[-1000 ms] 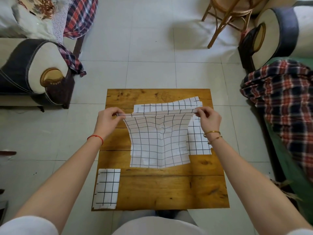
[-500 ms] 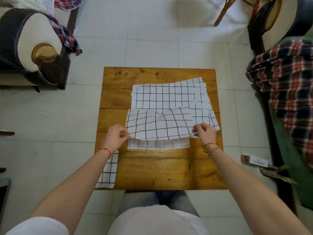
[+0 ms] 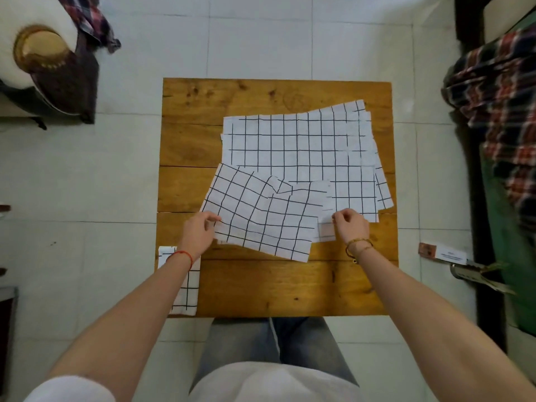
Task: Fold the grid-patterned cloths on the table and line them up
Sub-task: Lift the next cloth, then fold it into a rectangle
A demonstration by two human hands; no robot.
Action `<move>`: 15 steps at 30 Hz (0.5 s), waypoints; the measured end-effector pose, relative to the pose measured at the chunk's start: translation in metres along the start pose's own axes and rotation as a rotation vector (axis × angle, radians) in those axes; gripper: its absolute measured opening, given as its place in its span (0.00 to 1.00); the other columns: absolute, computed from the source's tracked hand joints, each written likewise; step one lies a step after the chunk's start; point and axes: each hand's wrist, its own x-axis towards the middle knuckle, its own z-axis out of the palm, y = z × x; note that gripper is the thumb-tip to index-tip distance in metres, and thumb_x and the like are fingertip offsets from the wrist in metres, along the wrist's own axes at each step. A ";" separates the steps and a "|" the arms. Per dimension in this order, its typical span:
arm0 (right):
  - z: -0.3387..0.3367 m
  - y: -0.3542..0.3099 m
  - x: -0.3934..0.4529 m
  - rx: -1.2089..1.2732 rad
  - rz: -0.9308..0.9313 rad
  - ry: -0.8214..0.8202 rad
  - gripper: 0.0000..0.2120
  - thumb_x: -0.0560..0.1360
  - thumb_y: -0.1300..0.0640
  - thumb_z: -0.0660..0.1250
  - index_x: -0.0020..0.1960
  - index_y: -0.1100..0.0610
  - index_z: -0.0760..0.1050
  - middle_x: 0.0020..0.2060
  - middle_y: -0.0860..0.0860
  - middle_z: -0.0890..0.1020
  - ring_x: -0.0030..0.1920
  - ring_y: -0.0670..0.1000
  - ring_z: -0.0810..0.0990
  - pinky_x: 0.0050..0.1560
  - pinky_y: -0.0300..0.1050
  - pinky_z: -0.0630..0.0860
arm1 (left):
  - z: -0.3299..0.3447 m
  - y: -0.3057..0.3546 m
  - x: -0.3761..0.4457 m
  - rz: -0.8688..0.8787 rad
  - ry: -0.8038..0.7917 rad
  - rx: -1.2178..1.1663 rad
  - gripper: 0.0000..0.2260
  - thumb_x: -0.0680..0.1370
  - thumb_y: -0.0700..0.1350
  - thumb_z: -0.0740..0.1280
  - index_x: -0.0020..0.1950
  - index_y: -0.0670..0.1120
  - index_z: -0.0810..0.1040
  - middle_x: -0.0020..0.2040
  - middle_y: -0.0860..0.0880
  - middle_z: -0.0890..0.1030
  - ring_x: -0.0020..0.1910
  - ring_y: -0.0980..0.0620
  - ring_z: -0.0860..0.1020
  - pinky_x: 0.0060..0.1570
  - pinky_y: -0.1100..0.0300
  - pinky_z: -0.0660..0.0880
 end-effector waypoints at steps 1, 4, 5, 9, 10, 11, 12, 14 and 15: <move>0.001 -0.006 0.004 0.004 -0.003 0.020 0.12 0.78 0.54 0.60 0.48 0.61 0.78 0.41 0.55 0.81 0.42 0.52 0.75 0.38 0.41 0.69 | -0.002 0.003 0.007 -0.012 0.022 -0.036 0.09 0.81 0.38 0.62 0.57 0.47 0.79 0.56 0.48 0.80 0.49 0.54 0.77 0.44 0.65 0.75; 0.005 -0.026 0.022 0.063 0.019 0.054 0.15 0.78 0.50 0.60 0.48 0.61 0.78 0.42 0.55 0.81 0.41 0.51 0.75 0.40 0.41 0.72 | -0.010 0.014 0.030 -0.034 0.096 -0.087 0.12 0.80 0.42 0.63 0.63 0.44 0.76 0.57 0.47 0.79 0.54 0.52 0.76 0.53 0.60 0.76; 0.008 -0.032 0.027 0.083 0.039 0.049 0.16 0.78 0.48 0.60 0.49 0.61 0.77 0.42 0.54 0.81 0.41 0.50 0.75 0.37 0.40 0.70 | -0.012 0.017 0.038 -0.041 0.116 -0.105 0.12 0.80 0.41 0.63 0.64 0.44 0.75 0.57 0.47 0.79 0.55 0.51 0.76 0.55 0.59 0.76; 0.021 -0.048 0.044 0.145 0.115 0.005 0.17 0.76 0.45 0.64 0.52 0.60 0.75 0.47 0.53 0.79 0.45 0.50 0.75 0.44 0.41 0.69 | -0.018 0.028 0.075 -0.076 0.108 -0.137 0.15 0.80 0.39 0.63 0.67 0.43 0.72 0.57 0.46 0.77 0.55 0.50 0.76 0.53 0.60 0.74; 0.024 -0.051 0.046 0.139 0.131 -0.007 0.17 0.76 0.45 0.65 0.54 0.60 0.74 0.47 0.52 0.77 0.46 0.50 0.74 0.45 0.42 0.68 | -0.019 0.031 0.083 -0.085 0.099 -0.141 0.16 0.80 0.40 0.63 0.68 0.43 0.71 0.58 0.46 0.77 0.55 0.50 0.75 0.53 0.59 0.74; 0.027 -0.054 0.048 0.132 0.145 -0.013 0.17 0.75 0.46 0.66 0.54 0.59 0.73 0.47 0.52 0.76 0.46 0.50 0.73 0.45 0.42 0.68 | -0.020 0.034 0.091 -0.095 0.088 -0.145 0.16 0.80 0.40 0.63 0.68 0.43 0.70 0.59 0.46 0.77 0.54 0.51 0.75 0.54 0.58 0.75; 0.030 -0.055 0.050 0.127 0.153 -0.009 0.16 0.75 0.46 0.66 0.53 0.58 0.72 0.46 0.52 0.76 0.45 0.51 0.73 0.45 0.42 0.68 | -0.020 0.037 0.098 -0.105 0.076 -0.151 0.17 0.80 0.41 0.63 0.69 0.43 0.69 0.59 0.46 0.76 0.55 0.51 0.74 0.55 0.56 0.75; 0.036 -0.055 0.055 0.125 0.144 0.034 0.13 0.74 0.48 0.67 0.46 0.58 0.72 0.41 0.52 0.75 0.42 0.51 0.73 0.44 0.41 0.68 | -0.018 0.040 0.111 -0.116 0.051 -0.158 0.19 0.80 0.42 0.63 0.71 0.43 0.68 0.61 0.45 0.76 0.57 0.50 0.75 0.57 0.55 0.75; 0.038 -0.054 0.058 0.131 0.136 0.060 0.12 0.74 0.50 0.67 0.42 0.58 0.71 0.38 0.52 0.75 0.39 0.51 0.72 0.43 0.40 0.68 | -0.017 0.041 0.118 -0.122 0.041 -0.160 0.19 0.80 0.43 0.63 0.71 0.43 0.67 0.62 0.45 0.76 0.59 0.49 0.75 0.56 0.56 0.75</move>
